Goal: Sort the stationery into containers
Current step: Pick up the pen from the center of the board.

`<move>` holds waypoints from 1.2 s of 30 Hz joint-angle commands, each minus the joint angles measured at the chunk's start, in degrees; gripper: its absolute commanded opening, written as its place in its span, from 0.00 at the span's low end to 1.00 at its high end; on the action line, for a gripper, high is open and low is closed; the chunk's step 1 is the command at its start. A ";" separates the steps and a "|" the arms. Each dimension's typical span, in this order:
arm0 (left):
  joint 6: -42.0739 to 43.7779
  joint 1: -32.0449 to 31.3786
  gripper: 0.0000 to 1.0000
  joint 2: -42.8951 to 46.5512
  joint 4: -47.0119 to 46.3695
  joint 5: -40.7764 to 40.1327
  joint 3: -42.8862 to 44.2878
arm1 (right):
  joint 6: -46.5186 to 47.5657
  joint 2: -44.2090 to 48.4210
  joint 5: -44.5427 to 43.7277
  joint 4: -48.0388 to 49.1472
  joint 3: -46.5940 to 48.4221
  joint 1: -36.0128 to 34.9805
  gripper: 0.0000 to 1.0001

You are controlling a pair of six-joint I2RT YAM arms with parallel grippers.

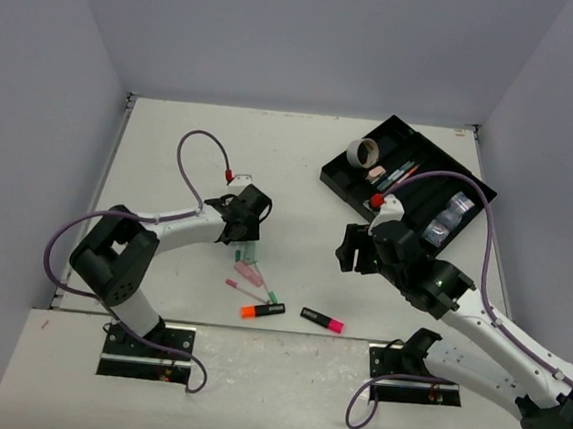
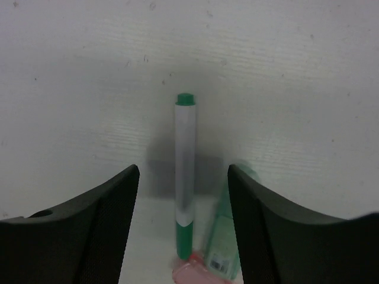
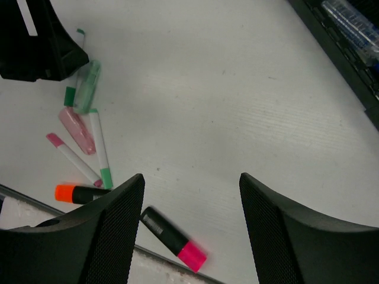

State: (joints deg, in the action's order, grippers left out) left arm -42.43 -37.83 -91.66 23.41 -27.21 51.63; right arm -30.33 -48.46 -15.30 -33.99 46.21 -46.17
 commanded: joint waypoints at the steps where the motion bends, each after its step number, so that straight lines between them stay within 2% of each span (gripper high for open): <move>1: 1.01 1.19 0.56 -2.31 -5.14 2.78 1.29 | 1.03 1.23 4.58 1.53 -1.44 -0.21 0.67; 10: 0.07 1.27 0.53 -3.07 -5.39 1.28 -0.74 | 3.08 -0.23 7.13 2.78 -0.33 -0.23 0.66; 15: -0.15 1.27 0.34 -4.09 -5.30 1.55 -1.59 | 3.17 0.30 7.26 2.56 -0.47 -0.23 0.66; 20: -0.67 1.36 0.21 -4.63 -6.09 1.65 -3.23 | 3.17 1.88 8.18 2.73 -0.67 -0.22 0.65; 23: -0.91 1.44 0.06 -5.80 -5.64 1.89 -3.20 | 3.26 2.59 9.43 3.06 -0.69 -0.23 0.65; 25: -1.16 1.36 0.00 -5.48 -5.11 1.72 -3.14 | 3.29 2.96 10.22 3.79 -0.97 -0.17 0.65; 31: -1.34 1.36 0.00 0.89 -4.08 1.29 -2.67 | 2.64 2.93 14.89 9.57 -3.50 -0.15 0.66; 36: -2.95 0.68 0.00 13.67 -5.57 6.90 -3.06 | 0.60 0.76 26.12 22.90 -8.37 -0.23 0.67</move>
State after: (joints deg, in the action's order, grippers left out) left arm -42.97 -36.80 -89.18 19.92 -23.81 48.75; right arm -28.14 -46.21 0.69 -23.61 40.96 -46.17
